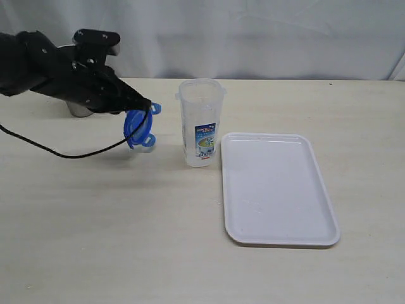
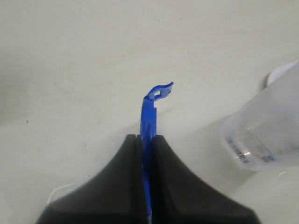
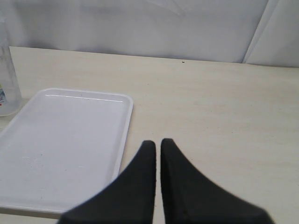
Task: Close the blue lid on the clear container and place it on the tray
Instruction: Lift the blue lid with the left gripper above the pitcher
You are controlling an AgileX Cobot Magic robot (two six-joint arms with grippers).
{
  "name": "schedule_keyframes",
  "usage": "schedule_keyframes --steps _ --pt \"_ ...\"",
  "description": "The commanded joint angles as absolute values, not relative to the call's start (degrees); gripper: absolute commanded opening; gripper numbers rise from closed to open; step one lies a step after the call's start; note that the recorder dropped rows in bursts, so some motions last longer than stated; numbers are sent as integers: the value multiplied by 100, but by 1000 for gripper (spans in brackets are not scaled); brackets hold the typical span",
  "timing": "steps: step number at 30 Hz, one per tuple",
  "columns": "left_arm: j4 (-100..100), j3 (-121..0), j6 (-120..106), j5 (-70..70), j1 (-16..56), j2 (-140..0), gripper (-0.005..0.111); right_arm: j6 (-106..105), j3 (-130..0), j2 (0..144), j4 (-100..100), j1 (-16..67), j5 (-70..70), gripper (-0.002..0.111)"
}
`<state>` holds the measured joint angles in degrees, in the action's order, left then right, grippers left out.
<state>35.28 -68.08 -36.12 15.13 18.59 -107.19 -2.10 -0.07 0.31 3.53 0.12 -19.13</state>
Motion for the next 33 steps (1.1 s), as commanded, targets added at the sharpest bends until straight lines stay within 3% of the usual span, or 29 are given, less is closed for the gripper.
schedule_keyframes --steps 1,18,33 --pt "3087 -6817 -3553 1710 1862 -10159 0 -212 0 0 343 17 -1930 4" --pt "3061 -6817 -4069 683 1980 -9285 0 -212 0 0 343 17 -1930 4" --pt "3049 -6817 -8052 -1036 3385 -9920 0 -212 0 0 343 17 -1930 4"
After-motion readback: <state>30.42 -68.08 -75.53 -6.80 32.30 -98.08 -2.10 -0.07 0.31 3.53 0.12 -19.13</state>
